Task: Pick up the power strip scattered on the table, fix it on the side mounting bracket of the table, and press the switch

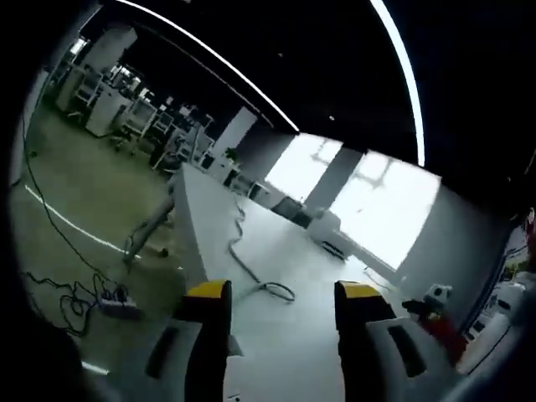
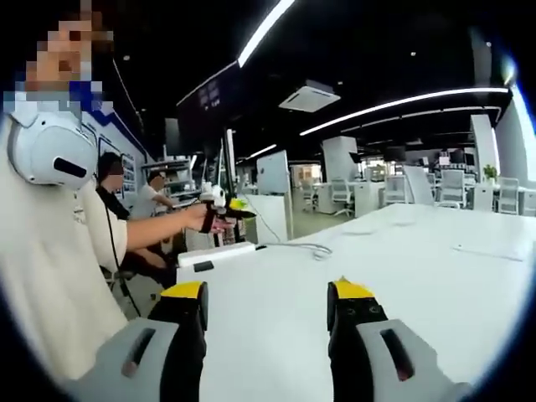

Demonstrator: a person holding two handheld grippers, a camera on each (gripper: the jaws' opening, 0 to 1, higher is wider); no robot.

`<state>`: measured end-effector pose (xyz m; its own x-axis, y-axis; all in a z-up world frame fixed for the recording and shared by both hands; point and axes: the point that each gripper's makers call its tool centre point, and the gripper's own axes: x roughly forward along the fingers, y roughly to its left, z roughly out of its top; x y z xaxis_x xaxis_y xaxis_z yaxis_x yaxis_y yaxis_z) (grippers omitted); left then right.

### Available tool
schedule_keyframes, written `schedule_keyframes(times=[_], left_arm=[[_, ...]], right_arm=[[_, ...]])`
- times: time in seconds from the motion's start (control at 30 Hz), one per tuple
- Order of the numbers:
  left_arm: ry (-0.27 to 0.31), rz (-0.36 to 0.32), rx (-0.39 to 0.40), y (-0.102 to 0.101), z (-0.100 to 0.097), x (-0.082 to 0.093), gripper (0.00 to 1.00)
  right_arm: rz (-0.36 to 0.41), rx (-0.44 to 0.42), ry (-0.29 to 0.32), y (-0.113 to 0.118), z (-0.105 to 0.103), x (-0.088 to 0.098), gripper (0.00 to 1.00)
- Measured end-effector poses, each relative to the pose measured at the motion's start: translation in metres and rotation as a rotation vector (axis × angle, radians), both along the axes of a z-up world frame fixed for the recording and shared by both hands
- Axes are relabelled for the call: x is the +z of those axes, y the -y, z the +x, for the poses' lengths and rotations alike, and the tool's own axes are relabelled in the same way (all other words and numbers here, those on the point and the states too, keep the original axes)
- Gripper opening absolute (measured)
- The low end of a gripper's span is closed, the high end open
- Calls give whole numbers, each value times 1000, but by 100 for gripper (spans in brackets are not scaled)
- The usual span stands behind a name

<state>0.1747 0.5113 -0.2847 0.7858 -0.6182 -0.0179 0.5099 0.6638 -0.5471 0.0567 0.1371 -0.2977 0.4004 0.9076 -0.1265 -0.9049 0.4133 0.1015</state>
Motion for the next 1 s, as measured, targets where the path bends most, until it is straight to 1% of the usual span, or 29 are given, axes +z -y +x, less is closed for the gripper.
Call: schedule_keyframes(times=[0.07,0.17,0.2,0.27,0.3,0.33,0.37,0.47,0.53,0.6,0.7,0.8,0.9,0.93,1.0], left_arm=[[15,2,8,-1,0,8,55],[67,43,5,4,-6,22,57],[91,70,13,4,-9,27,57],[113,76,26,8,-15,35,58],[127,90,34,10,-18,38,59],[159,104,42,13,-23,44,59],[165,113,39,19,-30,48,59],[214,206,46,31,-40,53,59],[230,236,43,42,-46,58,59],[248,250,31,54,-52,63,61],[275,263,37,74,-60,74,65],[308,283,41,89,-65,82,65],[342,308,41,105,-72,88,64],[343,309,42,106,-73,88,65],[345,327,42,116,-76,88,65]], right_arm=[[3,-19,6,5,2,2,53],[11,-64,19,16,5,8,54],[13,-75,22,20,6,9,54],[25,-95,27,26,8,13,54],[27,-96,28,27,8,14,54],[34,-102,36,30,8,17,55],[37,-109,45,33,8,20,55],[30,-144,65,41,13,24,56],[36,-161,71,47,16,27,56],[45,-171,73,53,17,30,57],[52,-185,81,61,19,33,57],[50,-197,95,70,20,36,57],[68,-210,103,81,20,40,57],[73,-215,108,84,20,41,57],[78,-224,112,91,22,41,57]])
